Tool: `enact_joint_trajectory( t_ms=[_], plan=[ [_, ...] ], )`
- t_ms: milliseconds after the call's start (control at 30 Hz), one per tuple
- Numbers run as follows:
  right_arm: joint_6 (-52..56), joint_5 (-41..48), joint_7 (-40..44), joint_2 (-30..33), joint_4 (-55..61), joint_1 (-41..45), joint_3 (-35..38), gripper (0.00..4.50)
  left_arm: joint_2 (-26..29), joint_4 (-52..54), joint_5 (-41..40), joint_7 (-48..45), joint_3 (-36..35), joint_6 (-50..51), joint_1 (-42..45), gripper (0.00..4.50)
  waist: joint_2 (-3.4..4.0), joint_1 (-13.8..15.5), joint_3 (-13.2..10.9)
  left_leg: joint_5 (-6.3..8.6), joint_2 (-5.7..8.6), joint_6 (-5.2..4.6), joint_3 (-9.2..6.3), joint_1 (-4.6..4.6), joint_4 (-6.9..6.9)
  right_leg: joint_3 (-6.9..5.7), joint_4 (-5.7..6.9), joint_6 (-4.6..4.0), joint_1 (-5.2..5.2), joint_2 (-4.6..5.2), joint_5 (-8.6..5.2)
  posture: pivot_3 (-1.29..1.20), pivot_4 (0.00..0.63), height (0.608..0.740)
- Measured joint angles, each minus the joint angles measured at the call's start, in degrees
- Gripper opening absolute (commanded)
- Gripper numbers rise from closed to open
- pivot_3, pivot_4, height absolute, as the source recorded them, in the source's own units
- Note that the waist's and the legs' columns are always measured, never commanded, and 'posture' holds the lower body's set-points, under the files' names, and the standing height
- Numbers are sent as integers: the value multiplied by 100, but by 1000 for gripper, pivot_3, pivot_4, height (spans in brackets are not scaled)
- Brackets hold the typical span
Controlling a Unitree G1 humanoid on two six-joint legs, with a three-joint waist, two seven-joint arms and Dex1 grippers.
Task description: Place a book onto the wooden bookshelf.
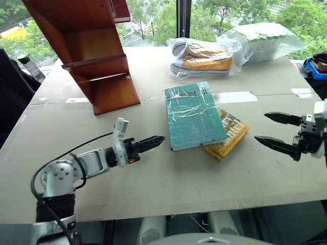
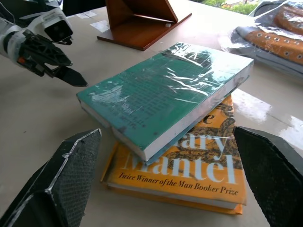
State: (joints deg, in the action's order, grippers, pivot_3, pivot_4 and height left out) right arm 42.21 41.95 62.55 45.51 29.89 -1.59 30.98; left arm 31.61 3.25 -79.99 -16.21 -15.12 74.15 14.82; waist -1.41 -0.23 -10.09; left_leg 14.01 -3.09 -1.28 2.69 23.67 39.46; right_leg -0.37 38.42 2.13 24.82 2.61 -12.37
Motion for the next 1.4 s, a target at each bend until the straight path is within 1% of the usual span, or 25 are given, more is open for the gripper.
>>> enact_joint_trajectory(
  t_ms=[67, 167, 233, 500, 533, 567, 667, 767, 800, 833, 933, 1000, 1033, 1067, 1100, 1133, 1233, 1267, 1333, 1367, 1400],
  plan=[
    [-52, 220, -20, -177, 285, -267, 129, 4422, -196, -316, -73, 183, 64, 110, 259, 4500, -4, 14, 3, 0, 0, 0, 1, 6, 3, 1, -3, 1, 0, 0, 0, 0, 150, 693],
    [-37, 529, -161, -196, 596, -620, 305, 4422, -437, -741, -49, 302, 253, 291, 655, 4500, -5, 15, 3, 0, 3, 0, 7, 10, 3, 8, -15, 0, 1, 2, 2, 0, 150, 693],
    [-32, 667, -272, -185, 675, -697, 401, 4422, -568, -970, 12, 309, 336, 327, 832, 4500, -6, 8, 4, 0, 4, 0, 8, 11, 3, 9, -20, -2, 0, 2, 3, 0, 150, 693],
    [-47, 1051, -560, -36, 782, -880, 565, 4422, -819, -1582, 716, -187, 688, 443, 1481, 4500, -5, 114, 12, 0, 9, 0, 3, 8, 2, 5, -21, -2, -5, 4, 1, 0, 150, 693],
    [-59, 1093, -574, -15, 784, -889, 565, 4500, -827, -1652, 832, -295, 705, 455, 1532, 3954, -5, 122, 13, 0, 10, 0, 1, 9, 2, 2, -22, -2, -6, 6, 1, 0, 150, 693],
    [-66, 1109, -576, -10, 787, -895, 565, 4500, -830, -1672, 893, -330, 719, 456, 1548, 3669, -5, 122, 13, 0, 10, 0, 1, 10, 2, 2, -23, -2, -6, 7, 1, 0, 150, 693],
    [-139, 1138, -567, 32, 784, -970, 566, 4500, -869, -1761, 1135, -439, 720, 481, 1563, 2126, -5, 108, 12, 0, 10, 0, 0, 15, 1, 1, -32, -2, -6, 7, 2, 0, 150, 693],
    [-237, 1136, -551, 51, 767, -1016, 565, 4500, -998, -1751, 1127, -502, 582, 537, 1566, 659, -5, 108, 12, 0, 9, -1, 1, 18, -1, 1, -41, -3, -6, 8, 3, 0, 150, 693],
    [-252, 1135, -547, 70, 758, -1016, 565, 4500, -1050, -1740, 1119, -512, 527, 544, 1566, 288, -5, 111, 12, 0, 9, -1, 1, 19, -2, 1, -43, -3, -6, 8, 3, 0, 150, 693],
    [-269, 1133, -546, 104, 743, -1015, 564, 4500, -1129, -1714, 1112, -517, 448, 553, 1565, 7, -6, 112, 12, 0, 9, -1, 2, 19, -2, 1, -44, -2, -7, 9, 3, 0, 150, 693],
    [-319, 1131, -534, 114, 716, -1011, 549, 4500, -1217, -1513, 1113, -454, 362, 547, 1521, 7, -7, 107, 11, 0, 9, -1, 1, 19, -2, 1, -44, -2, -8, 9, 3, 0, 150, 693],
    [-387, 1130, -506, 121, 656, -977, 518, 4500, -1213, -1095, 1124, -412, 290, 458, 1425, 7, -10, 98, 8, 0, 8, -1, 1, 19, -2, 1, -43, -2, -6, 9, 3, 0, 150, 693],
    [-427, 1132, -490, 121, 577, -914, 496, 4500, -1163, -803, 1124, -402, 237, 389, 1419, 7, -14, 91, 4, 0, 6, -1, 1, 19, -2, 1, -43, -2, -5, 8, 3, 0, 150, 693],
    [-516, 1135, -478, 113, 465, -793, 486, 4500, -972, -293, 1125, -464, 194, 252, 1435, 7, -16, 83, 2, 0, 4, -1, 2, 19, -4, 1, -43, -3, -4, 6, 4, 0, 150, 693],
    [-537, 1135, -476, 113, 445, -773, 486, 4500, -910, -139, 1122, -500, 167, 225, 1460, 7, -14, 88, 3, 0, 4, -1, 1, 17, -6, 1, -44, -4, -5, 6, 3, 0, 150, 693],
    [-598, 1185, -504, 57, 286, -514, 401, 4500, -557, 477, 1200, -668, 184, 42, 1507, 7, -20, 81, -2, 0, 2, 0, 2, 18, -7, 1, -42, -4, -2, 3, 3, 0, 150, 693],
    [-677, 1231, -547, 25, 18, -197, 313, 4500, -130, 1330, 1458, -904, 252, -277, 1733, 7, -16, 106, -1, 0, 5, 0, 3, 20, -10, 2, -47, -5, -3, 4, 4, 0, 150, 693],
    [-749, 1227, -535, 25, -196, 38, 224, 4500, 169, 1725, 1735, -1001, 369, -579, 1978, 7, -18, 122, -1, 0, 9, 0, 3, 21, -10, 2, -50, -5, -4, 5, 4, 0, 150, 693],
    [-778, 1224, -522, 23, -279, 116, 168, 4500, 310, 1906, 1912, -1077, 443, -759, 2058, 7, -14, 125, 1, 0, 12, -1, 5, 19, -11, 3, -51, -5, -7, 9, 3, 0, 150, 693],
    [-804, 1222, -457, -1, -487, 368, 7, 4500, 859, 2163, 2525, -1285, 857, -1188, 2128, 7, -43, 103, -18, 0, 12, 0, 4, 20, -11, 4, -50, -4, -5, 6, 3, 0, 150, 693],
    [-884, 1214, -414, -5, -723, 616, -65, 4500, 1552, 2391, 3290, -1510, 1417, -1571, 2364, 7, -49, 94, -27, 0, 10, 0, 4, 26, -15, 7, -62, -4, 0, -1, 5, 0, 150, 693]
  ],
)
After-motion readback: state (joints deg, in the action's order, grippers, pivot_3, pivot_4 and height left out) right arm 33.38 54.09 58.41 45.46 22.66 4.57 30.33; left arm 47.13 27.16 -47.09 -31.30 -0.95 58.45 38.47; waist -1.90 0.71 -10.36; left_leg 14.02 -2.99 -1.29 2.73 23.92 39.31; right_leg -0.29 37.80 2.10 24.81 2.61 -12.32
